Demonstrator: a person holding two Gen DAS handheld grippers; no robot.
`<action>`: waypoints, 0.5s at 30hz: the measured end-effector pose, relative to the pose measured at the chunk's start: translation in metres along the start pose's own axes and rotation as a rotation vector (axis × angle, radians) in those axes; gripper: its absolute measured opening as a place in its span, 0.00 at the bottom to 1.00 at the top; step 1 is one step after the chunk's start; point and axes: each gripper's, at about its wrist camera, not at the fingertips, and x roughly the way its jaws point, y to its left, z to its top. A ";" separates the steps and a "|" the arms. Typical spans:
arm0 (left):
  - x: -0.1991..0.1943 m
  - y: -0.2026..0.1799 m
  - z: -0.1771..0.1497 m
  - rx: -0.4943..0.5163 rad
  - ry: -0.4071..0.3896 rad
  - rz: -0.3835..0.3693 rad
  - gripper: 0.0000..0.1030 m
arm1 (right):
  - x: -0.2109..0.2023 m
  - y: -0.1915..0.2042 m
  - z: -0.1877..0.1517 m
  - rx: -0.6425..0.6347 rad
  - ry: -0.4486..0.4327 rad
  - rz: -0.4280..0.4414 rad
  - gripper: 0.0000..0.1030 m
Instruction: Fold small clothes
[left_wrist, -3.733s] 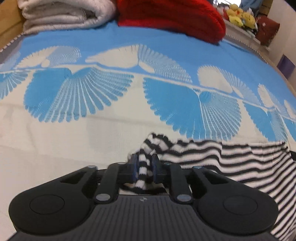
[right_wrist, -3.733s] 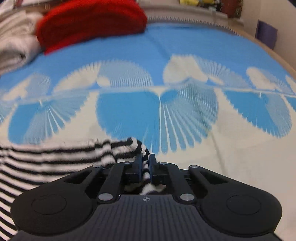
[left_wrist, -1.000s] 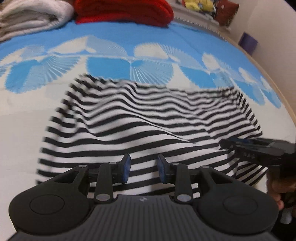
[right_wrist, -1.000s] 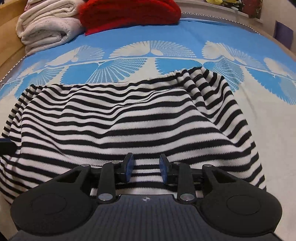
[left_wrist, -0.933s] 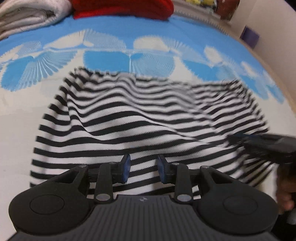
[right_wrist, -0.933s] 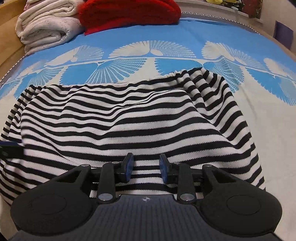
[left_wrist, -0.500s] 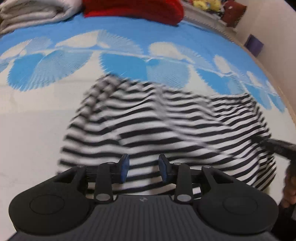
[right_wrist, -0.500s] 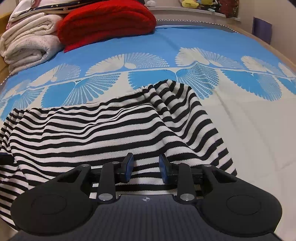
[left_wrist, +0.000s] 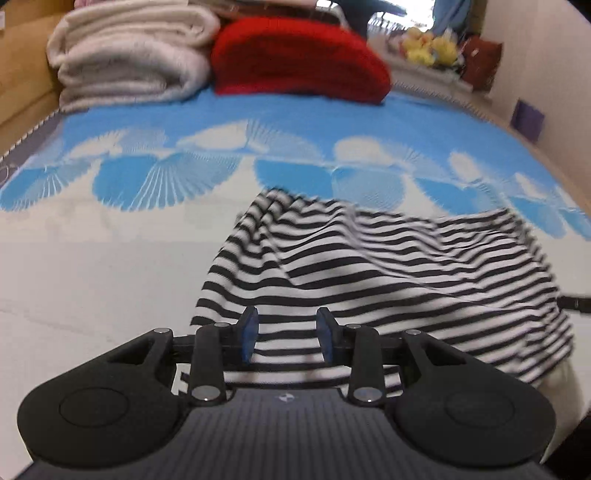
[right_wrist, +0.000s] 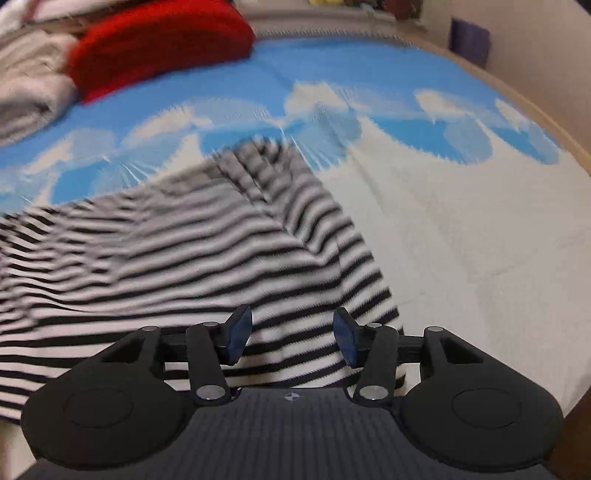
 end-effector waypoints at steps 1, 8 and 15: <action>-0.008 -0.002 -0.004 0.004 -0.015 0.005 0.37 | -0.011 -0.001 0.002 -0.006 -0.025 0.015 0.49; -0.038 -0.008 -0.040 -0.076 0.008 0.013 0.37 | -0.096 -0.020 0.015 -0.029 -0.228 0.148 0.51; -0.036 0.010 -0.052 -0.208 0.041 -0.022 0.37 | -0.088 -0.034 -0.019 0.029 -0.207 0.132 0.51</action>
